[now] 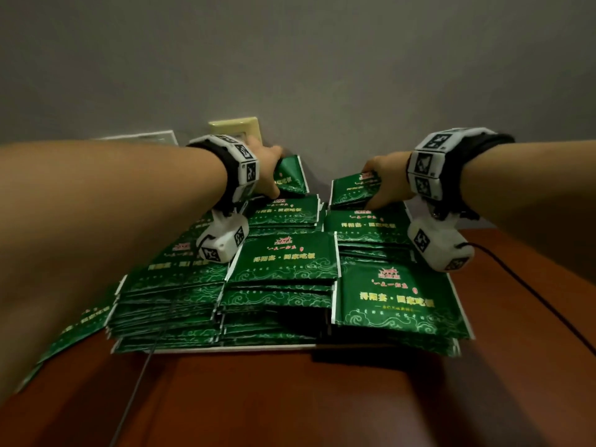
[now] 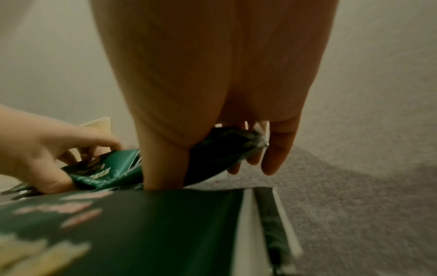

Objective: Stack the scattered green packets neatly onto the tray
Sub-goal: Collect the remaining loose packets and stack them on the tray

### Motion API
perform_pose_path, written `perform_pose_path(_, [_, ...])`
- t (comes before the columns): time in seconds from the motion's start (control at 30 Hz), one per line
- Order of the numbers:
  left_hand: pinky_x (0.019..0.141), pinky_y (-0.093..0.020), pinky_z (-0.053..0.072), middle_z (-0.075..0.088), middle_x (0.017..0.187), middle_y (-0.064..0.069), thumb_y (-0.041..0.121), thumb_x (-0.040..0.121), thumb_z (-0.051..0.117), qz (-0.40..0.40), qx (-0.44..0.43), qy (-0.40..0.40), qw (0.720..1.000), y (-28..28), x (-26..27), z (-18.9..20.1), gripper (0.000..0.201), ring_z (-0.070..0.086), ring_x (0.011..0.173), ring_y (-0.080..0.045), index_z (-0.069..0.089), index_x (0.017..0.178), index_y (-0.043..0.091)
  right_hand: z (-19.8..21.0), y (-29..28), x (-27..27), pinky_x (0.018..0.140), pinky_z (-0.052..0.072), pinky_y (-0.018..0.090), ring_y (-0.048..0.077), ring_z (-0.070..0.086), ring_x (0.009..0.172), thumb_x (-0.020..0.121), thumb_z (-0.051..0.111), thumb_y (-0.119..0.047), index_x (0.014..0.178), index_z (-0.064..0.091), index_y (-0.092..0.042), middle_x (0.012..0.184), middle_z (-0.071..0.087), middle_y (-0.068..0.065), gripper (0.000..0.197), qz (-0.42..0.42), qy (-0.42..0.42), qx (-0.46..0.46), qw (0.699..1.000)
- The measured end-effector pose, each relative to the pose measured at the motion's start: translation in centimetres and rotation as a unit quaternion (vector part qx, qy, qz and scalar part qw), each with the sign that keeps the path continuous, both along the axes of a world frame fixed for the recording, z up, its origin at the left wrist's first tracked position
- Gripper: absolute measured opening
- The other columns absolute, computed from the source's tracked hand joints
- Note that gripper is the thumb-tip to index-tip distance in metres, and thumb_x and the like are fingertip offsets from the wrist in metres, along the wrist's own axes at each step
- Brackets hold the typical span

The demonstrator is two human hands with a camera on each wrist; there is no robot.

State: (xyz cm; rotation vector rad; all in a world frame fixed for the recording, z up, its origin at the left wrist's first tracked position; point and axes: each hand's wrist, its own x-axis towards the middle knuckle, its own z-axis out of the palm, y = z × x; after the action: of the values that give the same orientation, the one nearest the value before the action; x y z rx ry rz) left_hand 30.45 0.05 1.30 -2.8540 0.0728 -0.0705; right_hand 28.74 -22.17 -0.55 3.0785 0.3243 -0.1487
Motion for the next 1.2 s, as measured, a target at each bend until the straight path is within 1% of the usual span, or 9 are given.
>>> perform_pose_path(0.13, [0.089, -0.032, 0.044, 0.056, 0.133, -0.009, 0.03, 0.081, 0.076, -0.054, -0.043, 0.054, 0.996, 0.1, -0.6, -0.3, 0.069, 0.055, 0.116, -0.028, 0.044, 0.14, 0.015, 0.2, 0.3, -0.5, 0.09, 0.048, 0.036, 0.03, 0.061, 0.105, 0.081, 0.069, -0.052, 0.129, 0.054, -0.01, 0.117, 0.064, 0.011, 0.066, 0.015, 0.01, -0.006, 1.0])
perform_pose_path(0.23, [0.097, -0.032, 0.041, 0.054, 0.14, -0.002, 0.026, 0.085, 0.073, -0.068, -0.081, 0.1, 0.989, 0.2, -1.1, -0.5, 0.072, 0.052, 0.125, -0.023, 0.038, 0.147, 0.021, 0.5, 0.6, -0.8, 0.095, 0.046, 0.037, 0.029, 0.058, 0.109, 0.079, 0.066, -0.059, 0.13, 0.052, -0.01, 0.122, 0.062, 0.011, 0.072, 0.02, 0.02, -0.008, 1.0])
perform_pose_path(0.33, [0.106, -0.035, 0.036, 0.053, 0.141, 0.003, 0.034, 0.086, 0.071, -0.084, -0.122, 0.136, 0.98, 0.2, -1.7, -0.5, 0.066, 0.051, 0.127, -0.019, 0.042, 0.145, 0.027, 0.5, 0.5, -1.1, 0.102, 0.041, 0.035, 0.027, 0.054, 0.118, 0.078, 0.059, -0.067, 0.137, 0.045, -0.013, 0.132, 0.056, 0.008, 0.081, 0.02, 0.038, -0.007, 0.999])
perform_pose_path(0.47, [0.104, -0.031, 0.033, 0.053, 0.14, 0.005, 0.046, 0.089, 0.063, -0.105, -0.134, 0.151, 0.974, 0.4, -2.9, -0.1, 0.056, 0.05, 0.125, -0.018, 0.048, 0.141, 0.032, 0.4, 0.2, -1.4, 0.11, 0.035, 0.041, 0.026, 0.046, 0.13, 0.078, 0.055, -0.069, 0.147, 0.035, -0.019, 0.145, 0.047, 0.003, 0.088, 0.013, 0.051, 0.012, 0.999])
perform_pose_path(0.57, [0.11, -0.037, 0.031, 0.048, 0.145, 0.003, 0.048, 0.094, 0.054, -0.106, -0.123, 0.127, 0.979, 1.0, -4.1, 0.7, 0.053, 0.046, 0.131, -0.02, 0.044, 0.143, 0.031, 0.6, 0.5, -2.2, 0.111, 0.034, 0.041, 0.026, 0.045, 0.132, 0.081, 0.053, -0.07, 0.149, 0.033, -0.019, 0.146, 0.046, 0.004, 0.087, 0.008, 0.032, 0.0, 0.999])
perform_pose_path(0.7, [0.109, -0.035, 0.038, 0.059, 0.136, 0.001, 0.041, 0.098, 0.05, -0.093, -0.132, 0.073, 0.984, 2.3, -6.7, 2.9, 0.045, 0.054, 0.122, -0.019, 0.049, 0.14, 0.026, 1.9, 1.6, -4.4, 0.109, 0.037, 0.041, 0.028, 0.046, 0.131, 0.082, 0.052, -0.069, 0.149, 0.031, -0.016, 0.146, 0.046, 0.006, 0.088, 0.01, 0.003, 0.002, 1.0])
perform_pose_path(0.87, [0.097, -0.031, 0.045, 0.063, 0.127, -0.002, 0.029, 0.097, 0.054, -0.058, -0.145, 0.015, 0.988, 5.8, -14.1, 4.7, 0.037, 0.06, 0.113, -0.02, 0.056, 0.133, 0.023, 4.2, 5.6, -9.8, 0.105, 0.041, 0.04, 0.03, 0.049, 0.126, 0.082, 0.056, -0.067, 0.147, 0.034, -0.02, 0.144, 0.048, 0.005, 0.083, 0.088, -0.029, -0.012, 0.996])
perform_pose_path(1.0, [0.093, -0.033, 0.047, 0.062, 0.128, -0.005, 0.024, 0.094, 0.054, 0.002, -0.11, 0.01, 0.994, 10.6, -22.2, 2.6, 0.038, 0.059, 0.113, -0.025, 0.056, 0.132, 0.021, 4.6, 11.2, -16.3, 0.096, 0.042, 0.037, 0.031, 0.05, 0.121, 0.081, 0.055, -0.07, 0.143, 0.041, -0.025, 0.136, 0.054, 0.004, 0.078, 0.188, -0.056, -0.022, 0.98])
perform_pose_path(1.2, [0.092, -0.038, 0.048, 0.056, 0.127, -0.012, 0.024, 0.091, 0.052, 0.121, -0.056, 0.022, 0.991, 18.6, -33.0, -1.6, 0.041, 0.056, 0.114, -0.031, 0.052, 0.132, 0.018, 0.1, 20.4, -25.8, 0.094, 0.047, 0.034, 0.027, 0.056, 0.117, 0.086, 0.06, -0.056, 0.138, 0.048, -0.017, 0.135, 0.055, 0.006, 0.066, 0.293, 0.012, 0.014, 0.956])
